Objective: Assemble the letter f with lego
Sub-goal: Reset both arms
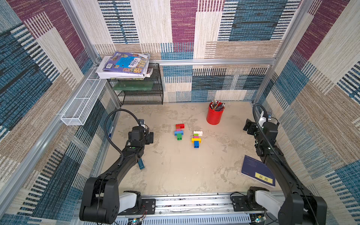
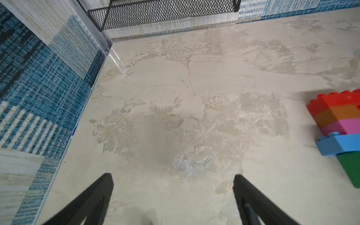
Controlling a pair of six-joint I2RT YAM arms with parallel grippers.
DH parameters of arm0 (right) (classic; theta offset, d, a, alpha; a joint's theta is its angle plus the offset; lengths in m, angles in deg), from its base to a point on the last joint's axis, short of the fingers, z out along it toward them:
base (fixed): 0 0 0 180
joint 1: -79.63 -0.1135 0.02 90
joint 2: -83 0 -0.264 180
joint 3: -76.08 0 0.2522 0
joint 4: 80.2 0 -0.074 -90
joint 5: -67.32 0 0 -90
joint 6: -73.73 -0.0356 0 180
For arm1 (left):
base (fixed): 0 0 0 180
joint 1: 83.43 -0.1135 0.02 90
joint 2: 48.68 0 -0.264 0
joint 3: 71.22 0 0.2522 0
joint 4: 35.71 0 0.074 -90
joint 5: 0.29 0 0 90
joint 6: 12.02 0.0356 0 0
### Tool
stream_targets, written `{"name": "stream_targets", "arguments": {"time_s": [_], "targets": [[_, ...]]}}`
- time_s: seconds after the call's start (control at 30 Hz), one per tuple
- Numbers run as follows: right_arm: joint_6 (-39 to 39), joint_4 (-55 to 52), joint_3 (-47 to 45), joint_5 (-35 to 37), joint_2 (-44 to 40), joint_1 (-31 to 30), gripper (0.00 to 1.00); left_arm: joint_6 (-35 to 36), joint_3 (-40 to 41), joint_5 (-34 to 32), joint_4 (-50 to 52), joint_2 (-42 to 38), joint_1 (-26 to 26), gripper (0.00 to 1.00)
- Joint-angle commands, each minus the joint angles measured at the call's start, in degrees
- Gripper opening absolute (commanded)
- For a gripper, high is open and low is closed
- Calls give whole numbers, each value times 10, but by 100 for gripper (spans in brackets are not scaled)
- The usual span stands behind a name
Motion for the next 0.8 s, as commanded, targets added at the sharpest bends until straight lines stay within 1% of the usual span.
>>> {"name": "stream_targets", "arguments": {"time_s": [0.0,0.13,0.3,0.47,0.6,0.77], "targets": [[-12,55,-18,13,2,-4,95,11,27,13,-115,3,-7,99],[-9,73,-37,14,3,-11,95,6,65,28,-166,0,-14,99],[-7,86,-52,15,6,-14,95,16,86,40,-205,9,-16,99],[-8,114,-74,11,-3,-15,95,25,94,78,-212,10,-19,99],[-10,153,-98,-5,-1,-17,95,21,112,72,-237,9,-19,99],[-6,198,-124,-13,9,-22,95,28,132,89,-261,8,-19,99]]}}
